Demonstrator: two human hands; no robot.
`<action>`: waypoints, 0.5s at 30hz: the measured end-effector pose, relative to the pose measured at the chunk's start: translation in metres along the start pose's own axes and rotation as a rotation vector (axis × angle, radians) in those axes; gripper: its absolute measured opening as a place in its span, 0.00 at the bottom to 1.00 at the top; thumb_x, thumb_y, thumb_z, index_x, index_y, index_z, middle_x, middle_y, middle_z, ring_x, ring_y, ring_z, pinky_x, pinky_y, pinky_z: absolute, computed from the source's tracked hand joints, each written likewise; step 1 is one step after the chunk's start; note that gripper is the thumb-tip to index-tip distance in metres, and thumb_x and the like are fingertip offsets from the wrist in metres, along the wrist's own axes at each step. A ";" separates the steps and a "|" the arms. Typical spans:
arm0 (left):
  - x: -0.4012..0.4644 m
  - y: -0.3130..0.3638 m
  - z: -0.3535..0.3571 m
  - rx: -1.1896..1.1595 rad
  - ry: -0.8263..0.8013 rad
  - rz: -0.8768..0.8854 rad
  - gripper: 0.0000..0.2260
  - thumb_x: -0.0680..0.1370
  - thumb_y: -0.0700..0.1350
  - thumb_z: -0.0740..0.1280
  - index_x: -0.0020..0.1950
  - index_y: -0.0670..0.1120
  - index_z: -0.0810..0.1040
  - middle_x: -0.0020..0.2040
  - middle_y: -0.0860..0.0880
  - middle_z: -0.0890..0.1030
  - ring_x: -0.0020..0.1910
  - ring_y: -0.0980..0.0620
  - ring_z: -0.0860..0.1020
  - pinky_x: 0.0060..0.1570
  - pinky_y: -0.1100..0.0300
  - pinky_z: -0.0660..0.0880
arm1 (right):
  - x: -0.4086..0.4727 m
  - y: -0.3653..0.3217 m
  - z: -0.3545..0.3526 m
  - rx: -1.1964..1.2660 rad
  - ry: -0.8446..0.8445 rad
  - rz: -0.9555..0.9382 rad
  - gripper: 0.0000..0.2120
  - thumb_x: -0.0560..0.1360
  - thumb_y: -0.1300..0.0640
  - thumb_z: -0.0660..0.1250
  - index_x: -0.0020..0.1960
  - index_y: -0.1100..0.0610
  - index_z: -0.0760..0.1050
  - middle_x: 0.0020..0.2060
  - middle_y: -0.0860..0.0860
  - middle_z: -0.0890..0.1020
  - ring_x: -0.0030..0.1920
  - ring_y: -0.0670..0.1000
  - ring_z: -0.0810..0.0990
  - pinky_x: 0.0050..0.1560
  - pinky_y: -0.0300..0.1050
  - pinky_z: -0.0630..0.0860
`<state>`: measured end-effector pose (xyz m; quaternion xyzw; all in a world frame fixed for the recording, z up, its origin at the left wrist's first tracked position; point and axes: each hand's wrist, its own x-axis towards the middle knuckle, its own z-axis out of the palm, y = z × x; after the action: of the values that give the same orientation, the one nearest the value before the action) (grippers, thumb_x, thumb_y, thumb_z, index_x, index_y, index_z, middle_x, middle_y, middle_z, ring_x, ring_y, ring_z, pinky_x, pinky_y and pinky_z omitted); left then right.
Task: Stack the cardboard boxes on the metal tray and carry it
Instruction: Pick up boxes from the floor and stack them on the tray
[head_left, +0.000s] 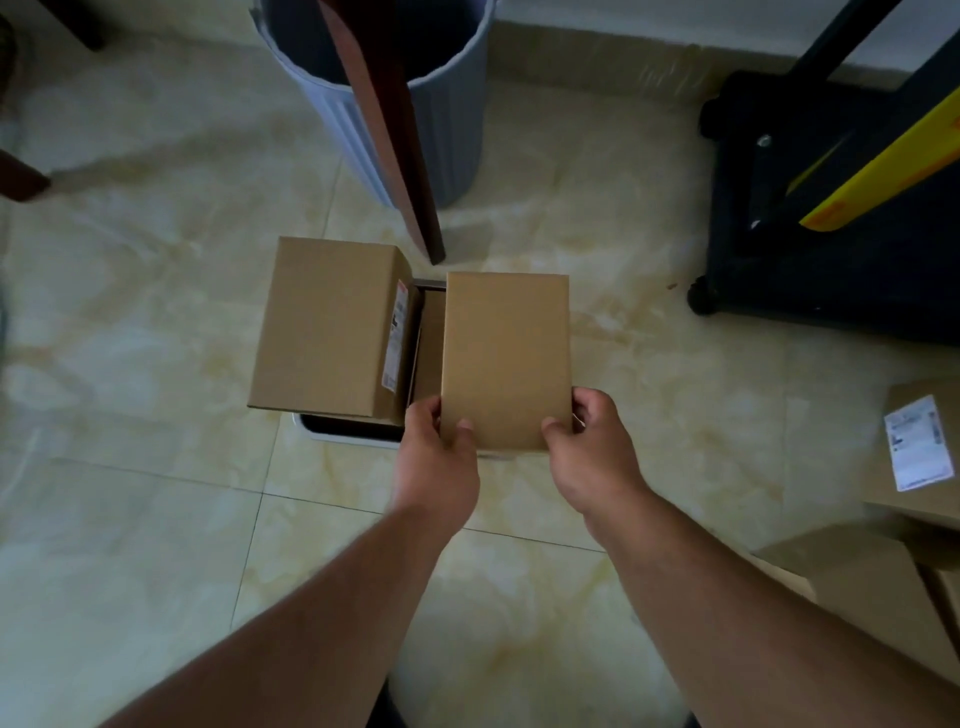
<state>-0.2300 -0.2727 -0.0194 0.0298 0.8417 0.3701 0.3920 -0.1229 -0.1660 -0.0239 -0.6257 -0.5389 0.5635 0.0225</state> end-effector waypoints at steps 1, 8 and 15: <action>0.001 -0.001 0.000 0.000 -0.001 0.001 0.17 0.84 0.47 0.64 0.73 0.49 0.69 0.60 0.52 0.80 0.52 0.54 0.80 0.51 0.58 0.74 | 0.001 0.000 0.002 0.002 0.001 -0.002 0.19 0.81 0.57 0.65 0.71 0.49 0.69 0.55 0.45 0.79 0.45 0.35 0.76 0.37 0.32 0.69; 0.005 -0.010 -0.008 -0.010 -0.001 -0.050 0.20 0.84 0.47 0.66 0.75 0.49 0.68 0.53 0.60 0.76 0.49 0.61 0.76 0.53 0.59 0.71 | 0.002 0.005 0.013 -0.036 -0.011 0.006 0.19 0.81 0.56 0.66 0.71 0.50 0.70 0.58 0.44 0.79 0.46 0.38 0.76 0.39 0.33 0.69; 0.001 -0.010 -0.005 -0.094 0.011 -0.409 0.22 0.81 0.62 0.64 0.64 0.47 0.78 0.56 0.45 0.83 0.52 0.45 0.80 0.46 0.54 0.71 | 0.000 0.004 0.016 -0.095 -0.049 0.000 0.18 0.82 0.50 0.64 0.72 0.47 0.74 0.56 0.44 0.82 0.44 0.37 0.77 0.37 0.36 0.71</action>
<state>-0.2313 -0.2829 -0.0245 -0.1619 0.8141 0.3217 0.4555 -0.1320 -0.1768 -0.0325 -0.6120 -0.5654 0.5525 -0.0206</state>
